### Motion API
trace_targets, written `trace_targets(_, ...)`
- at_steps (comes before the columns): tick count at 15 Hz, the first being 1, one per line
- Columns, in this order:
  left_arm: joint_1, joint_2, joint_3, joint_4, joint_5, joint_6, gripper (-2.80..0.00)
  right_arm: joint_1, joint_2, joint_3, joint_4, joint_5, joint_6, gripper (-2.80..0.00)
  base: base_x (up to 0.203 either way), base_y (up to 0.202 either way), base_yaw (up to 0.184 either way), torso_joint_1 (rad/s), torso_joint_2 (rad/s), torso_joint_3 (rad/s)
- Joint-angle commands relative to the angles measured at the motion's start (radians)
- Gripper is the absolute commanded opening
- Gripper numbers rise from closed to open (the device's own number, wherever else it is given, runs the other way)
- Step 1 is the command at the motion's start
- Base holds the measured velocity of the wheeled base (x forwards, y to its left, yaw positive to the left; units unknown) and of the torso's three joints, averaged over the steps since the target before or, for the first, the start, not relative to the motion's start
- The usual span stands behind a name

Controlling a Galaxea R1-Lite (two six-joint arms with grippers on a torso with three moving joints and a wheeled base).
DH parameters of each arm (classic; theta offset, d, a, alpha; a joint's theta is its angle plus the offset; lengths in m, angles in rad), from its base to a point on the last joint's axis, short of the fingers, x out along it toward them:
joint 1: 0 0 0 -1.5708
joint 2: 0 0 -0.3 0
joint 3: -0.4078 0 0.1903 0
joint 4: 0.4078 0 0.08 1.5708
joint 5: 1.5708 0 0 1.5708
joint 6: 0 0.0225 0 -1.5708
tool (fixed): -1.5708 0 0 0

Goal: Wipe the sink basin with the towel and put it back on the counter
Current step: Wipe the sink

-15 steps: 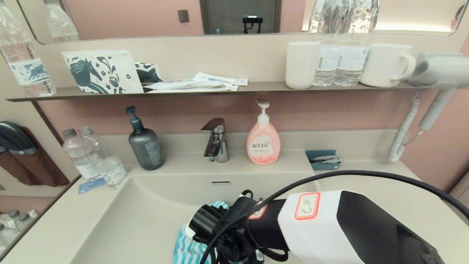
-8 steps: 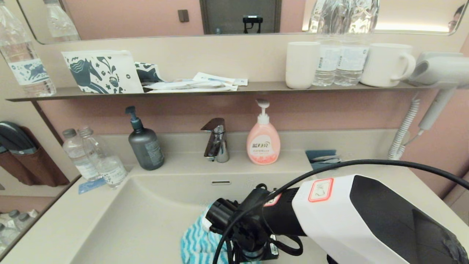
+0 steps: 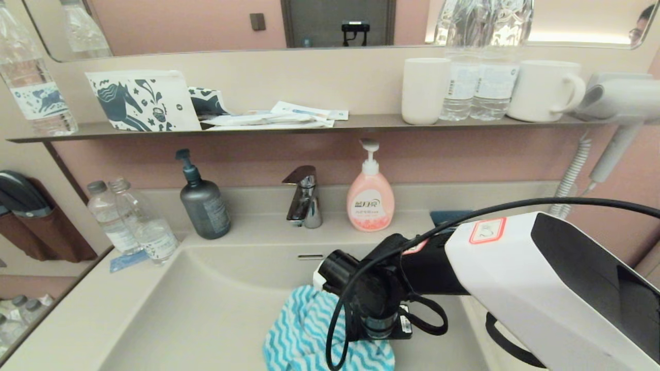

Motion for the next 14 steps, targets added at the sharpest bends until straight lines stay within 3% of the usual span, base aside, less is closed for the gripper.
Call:
trace_targets(1, 0.001, 0.001, 0.000, 0.000, 0.001, 0.000, -2.80, -0.001, -0.036, -0.008, 0.003, 0.000, 0.002, -2.80, 0.000, 0.000, 0.000, 0.000, 0.00, 0.000)
trace_targets(14, 0.000, 0.001, 0.000, 0.000, 0.001, 0.000, -2.80, 0.072, -0.364, -0.018, 0.131, 0.006, 0.005, -2.80, 0.000, 0.000, 0.000, 0.000, 0.00, 0.000)
